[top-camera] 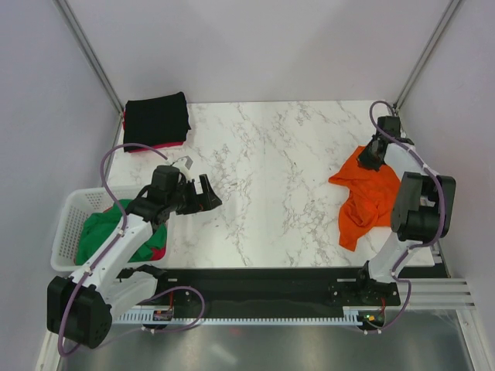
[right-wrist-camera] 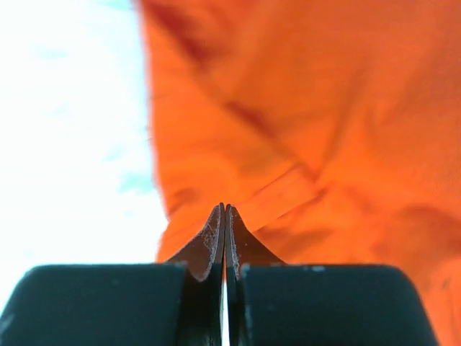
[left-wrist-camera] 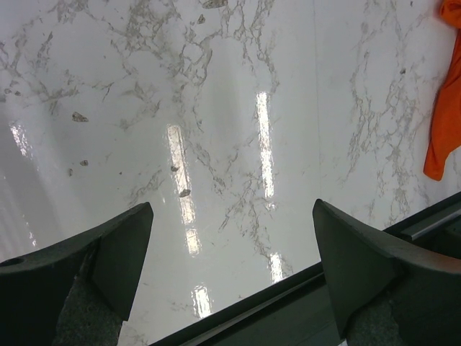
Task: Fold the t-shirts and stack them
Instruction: Flatten the tshirt out
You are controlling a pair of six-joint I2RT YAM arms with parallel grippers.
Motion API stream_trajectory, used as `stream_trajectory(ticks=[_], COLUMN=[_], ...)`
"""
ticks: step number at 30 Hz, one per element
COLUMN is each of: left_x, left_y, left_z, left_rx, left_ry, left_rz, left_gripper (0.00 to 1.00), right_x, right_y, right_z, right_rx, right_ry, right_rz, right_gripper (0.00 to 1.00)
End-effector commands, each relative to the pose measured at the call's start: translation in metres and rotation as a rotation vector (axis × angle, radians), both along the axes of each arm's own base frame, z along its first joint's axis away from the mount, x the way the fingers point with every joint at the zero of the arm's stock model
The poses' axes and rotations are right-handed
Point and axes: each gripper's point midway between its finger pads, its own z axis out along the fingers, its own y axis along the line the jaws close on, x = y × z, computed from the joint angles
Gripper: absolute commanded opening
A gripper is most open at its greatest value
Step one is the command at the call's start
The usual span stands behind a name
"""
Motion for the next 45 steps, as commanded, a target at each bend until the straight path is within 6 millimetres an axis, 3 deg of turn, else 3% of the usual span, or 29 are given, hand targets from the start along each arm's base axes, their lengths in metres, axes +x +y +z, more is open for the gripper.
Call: stream_trajectory(ticks=[1,4,6,8,9,10,11,14,17,20,26,38,45], left_x=[0.007,0.006,0.007,0.007,0.007,0.006,0.006,0.005,0.005,0.004,0.002,0.003,0.004], left_y=[0.000,0.001,0.001,0.001,0.002,0.001,0.001,0.000,0.000,-0.002,-0.004,-0.006,-0.006], left_z=[0.010,0.011,0.011,0.013,0.012,0.013,0.014,0.015,0.015,0.016,0.016,0.010,0.006], left_rx=[0.022,0.023,0.025,0.024,0.026,0.026,0.023,0.021,0.022,0.012,0.005,0.011,0.017], left_ry=[-0.058,-0.063,-0.066,-0.069,-0.068,-0.072,-0.074,-0.078,-0.080,-0.077,-0.070,-0.048,-0.036], left_rz=[-0.023,-0.022,-0.021,-0.021,-0.020,-0.023,-0.023,-0.027,-0.030,-0.040,-0.052,-0.059,-0.062], left_gripper=[1.00,1.00,1.00,1.00,1.00,1.00,1.00,1.00,1.00,1.00,1.00,1.00,1.00], right_x=[0.025,0.025,0.026,0.027,0.027,0.025,0.025,0.017,0.010,0.007,0.004,-0.015,-0.017], right_y=[0.016,0.026,0.047,0.053,0.046,0.039,0.030,0.007,-0.009,-0.011,-0.018,-0.034,-0.018], right_z=[0.096,0.137,0.163,0.171,0.167,0.160,0.146,0.108,0.074,0.048,0.013,-0.015,-0.039], right_rx=[0.017,0.009,0.023,0.003,-0.035,-0.062,-0.072,-0.064,-0.053,-0.049,-0.062,-0.123,-0.039], right_ry=[-0.252,-0.323,-0.375,-0.375,-0.340,-0.308,-0.264,-0.188,-0.132,-0.091,-0.042,0.024,0.017], right_rz=[0.026,0.052,0.109,0.132,0.113,0.105,0.090,0.043,0.033,0.049,0.022,-0.031,-0.021], right_gripper=[0.00,0.00,0.00,0.00,0.01,0.13,0.40,0.55,0.55,0.55,0.63,0.62,0.44])
